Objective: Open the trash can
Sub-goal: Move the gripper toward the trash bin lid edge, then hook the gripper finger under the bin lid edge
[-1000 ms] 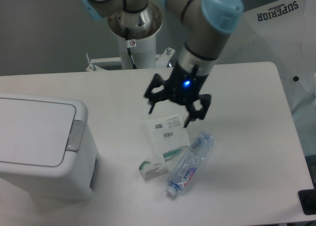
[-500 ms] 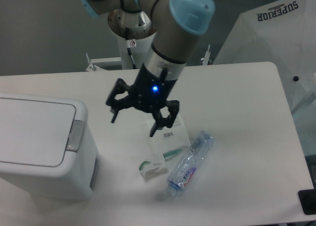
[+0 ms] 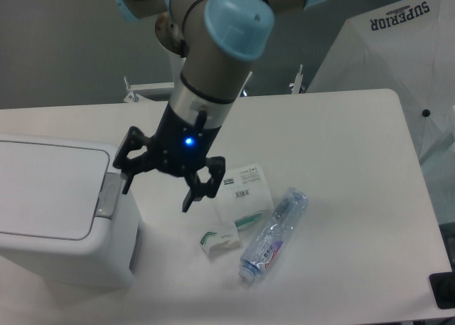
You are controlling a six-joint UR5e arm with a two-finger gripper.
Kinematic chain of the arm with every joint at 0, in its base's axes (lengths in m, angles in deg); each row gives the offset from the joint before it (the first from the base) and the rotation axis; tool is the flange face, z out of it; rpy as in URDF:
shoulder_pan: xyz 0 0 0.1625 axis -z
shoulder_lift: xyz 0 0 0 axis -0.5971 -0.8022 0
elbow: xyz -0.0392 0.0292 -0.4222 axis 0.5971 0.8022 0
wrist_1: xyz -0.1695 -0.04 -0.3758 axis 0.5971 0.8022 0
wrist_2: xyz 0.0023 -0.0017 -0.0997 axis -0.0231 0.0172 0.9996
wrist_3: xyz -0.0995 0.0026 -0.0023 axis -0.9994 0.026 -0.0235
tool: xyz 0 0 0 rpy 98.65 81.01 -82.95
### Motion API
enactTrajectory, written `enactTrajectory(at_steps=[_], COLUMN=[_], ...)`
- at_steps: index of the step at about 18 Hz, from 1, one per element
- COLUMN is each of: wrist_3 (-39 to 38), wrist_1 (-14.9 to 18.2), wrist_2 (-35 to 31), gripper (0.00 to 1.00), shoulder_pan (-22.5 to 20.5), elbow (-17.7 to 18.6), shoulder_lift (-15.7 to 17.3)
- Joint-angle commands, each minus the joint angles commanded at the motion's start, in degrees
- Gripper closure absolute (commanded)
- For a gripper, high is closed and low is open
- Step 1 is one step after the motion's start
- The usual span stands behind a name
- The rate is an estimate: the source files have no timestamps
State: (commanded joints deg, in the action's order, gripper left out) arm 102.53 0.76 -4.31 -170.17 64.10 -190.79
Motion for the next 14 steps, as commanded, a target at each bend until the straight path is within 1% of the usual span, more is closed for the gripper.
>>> enactTrajectory(at_steps=[9, 14], wrist_3=[0.2, 0.7], wrist_1=[-0.7, -1.0], wrist_2=[-0.3, -1.8], gripper=[0.0, 0.0], shoulder_pan=[0.8, 0.9], elbow=[0.3, 1.1], shoulder_lift=[-0.8, -0.8])
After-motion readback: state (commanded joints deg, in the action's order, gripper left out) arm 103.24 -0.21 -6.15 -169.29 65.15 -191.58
